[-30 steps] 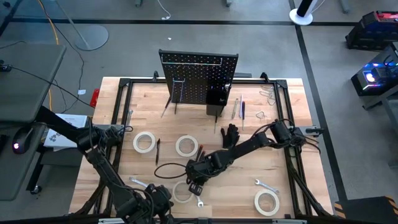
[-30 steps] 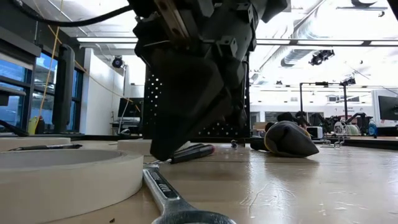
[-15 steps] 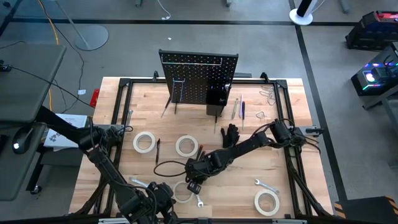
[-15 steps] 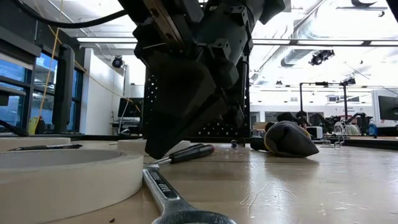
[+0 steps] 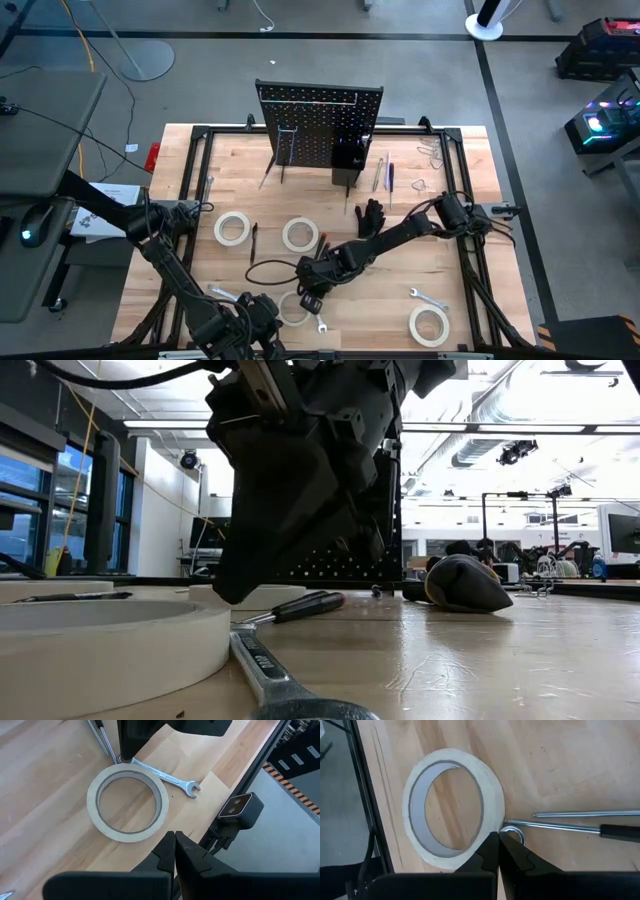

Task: Hang tools onto peg board
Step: Hang the 12 mm tool onto the pegboard on the top left

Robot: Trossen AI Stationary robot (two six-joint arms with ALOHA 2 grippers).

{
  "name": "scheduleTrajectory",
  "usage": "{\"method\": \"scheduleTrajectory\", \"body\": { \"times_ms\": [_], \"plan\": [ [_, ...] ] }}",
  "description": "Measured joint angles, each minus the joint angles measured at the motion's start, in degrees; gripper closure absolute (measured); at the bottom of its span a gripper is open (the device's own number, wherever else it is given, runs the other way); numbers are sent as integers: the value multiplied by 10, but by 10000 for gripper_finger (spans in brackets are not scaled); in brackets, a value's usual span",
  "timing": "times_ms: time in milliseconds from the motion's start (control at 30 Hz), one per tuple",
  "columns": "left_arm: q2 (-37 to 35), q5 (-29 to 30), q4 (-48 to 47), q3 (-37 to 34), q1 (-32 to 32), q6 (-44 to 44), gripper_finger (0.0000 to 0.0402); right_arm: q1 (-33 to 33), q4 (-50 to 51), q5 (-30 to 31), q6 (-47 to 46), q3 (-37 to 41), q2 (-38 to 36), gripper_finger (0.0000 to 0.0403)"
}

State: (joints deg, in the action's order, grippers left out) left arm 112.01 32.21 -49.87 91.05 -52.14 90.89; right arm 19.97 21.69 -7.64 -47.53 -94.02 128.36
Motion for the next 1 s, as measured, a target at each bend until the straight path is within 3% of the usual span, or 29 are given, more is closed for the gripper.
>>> {"method": "scheduleTrajectory", "body": {
  "times_ms": [267,533,733,1000],
  "plan": [
    [0,0,0,0,0,0,402,1,31,7,-27,-5,29,403],
    [1,2,-3,0,0,-19,401,24,200,117,-21,-7,27,403],
    [2,2,-16,0,0,-52,401,39,253,79,30,-7,25,403],
    [2,2,-34,0,0,-70,401,67,310,24,-4,-2,5,403]
  ]
}}
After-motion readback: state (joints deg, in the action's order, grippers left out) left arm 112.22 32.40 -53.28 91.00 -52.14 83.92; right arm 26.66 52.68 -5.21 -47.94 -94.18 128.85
